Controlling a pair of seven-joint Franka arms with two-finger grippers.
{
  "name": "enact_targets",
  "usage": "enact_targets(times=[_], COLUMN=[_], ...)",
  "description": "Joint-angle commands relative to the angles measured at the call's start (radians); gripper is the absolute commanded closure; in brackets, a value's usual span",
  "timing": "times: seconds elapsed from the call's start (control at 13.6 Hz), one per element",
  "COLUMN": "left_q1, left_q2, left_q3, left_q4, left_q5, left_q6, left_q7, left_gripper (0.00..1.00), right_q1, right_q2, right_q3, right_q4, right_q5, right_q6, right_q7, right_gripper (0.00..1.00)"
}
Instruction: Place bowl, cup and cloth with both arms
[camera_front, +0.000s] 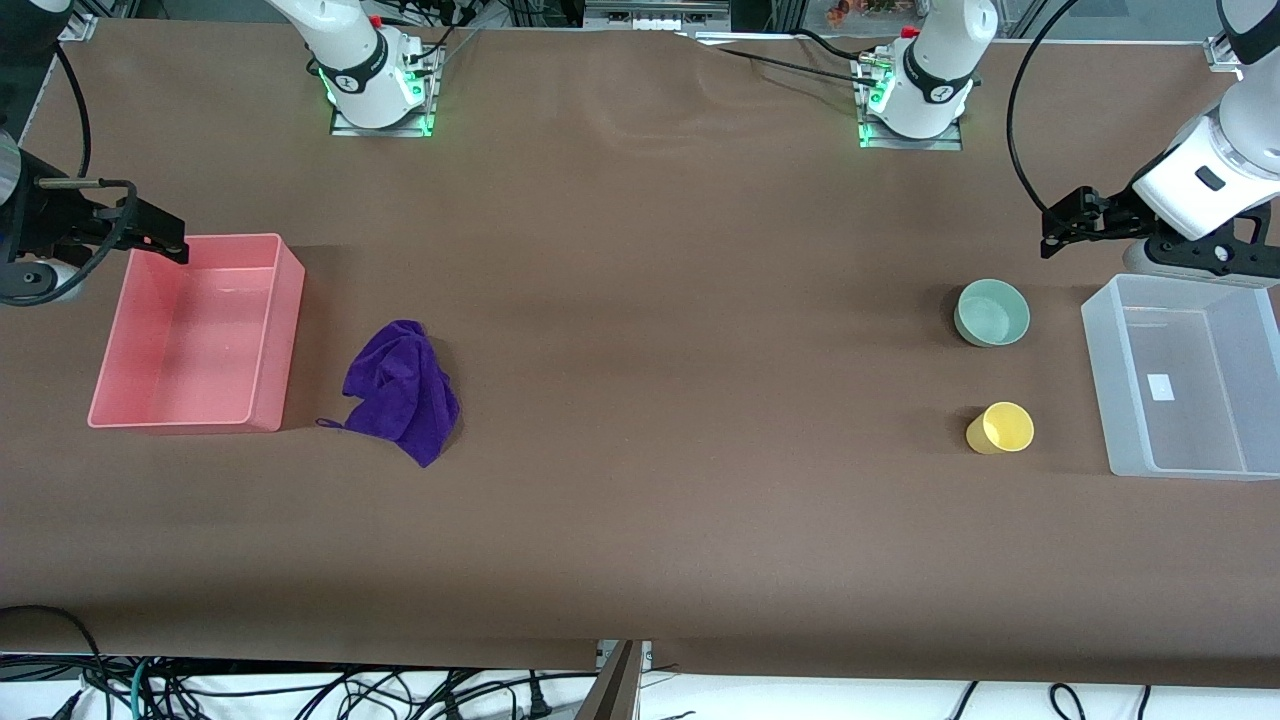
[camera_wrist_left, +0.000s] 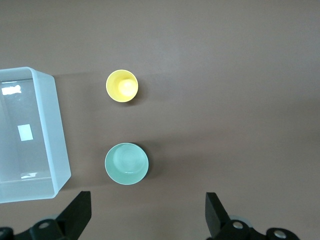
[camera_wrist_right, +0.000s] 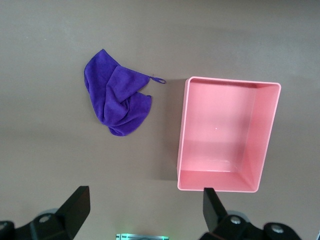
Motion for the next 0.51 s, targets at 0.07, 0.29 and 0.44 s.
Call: enact_targets(times=[0.07, 0.29, 0.44], left_q1=[-0.007, -0.006, 0.002], left_q2=[0.006, 0.036, 0.067], left_q3=[0.009, 0.009, 0.016], left_q4=[0.006, 0.005, -0.001], left_q5=[-0.017, -0.010, 0.018], left_q6=[-0.017, -0.111, -0.189], left_q7=[0.006, 0.012, 0.017], left_gripper=[0.00, 0.00, 0.00], right_q1=[-0.004, 0.003, 0.002], right_q2=[0.003, 0.037, 0.040], right_q3=[0.000, 0.003, 0.008], right_q4=[0.002, -0.056, -0.136], right_q5=[-0.013, -0.022, -0.018], right_q6=[0.000, 0.035, 0.113], right_q7=[-0.007, -0.001, -0.008], right_gripper=[0.00, 0.00, 0.00])
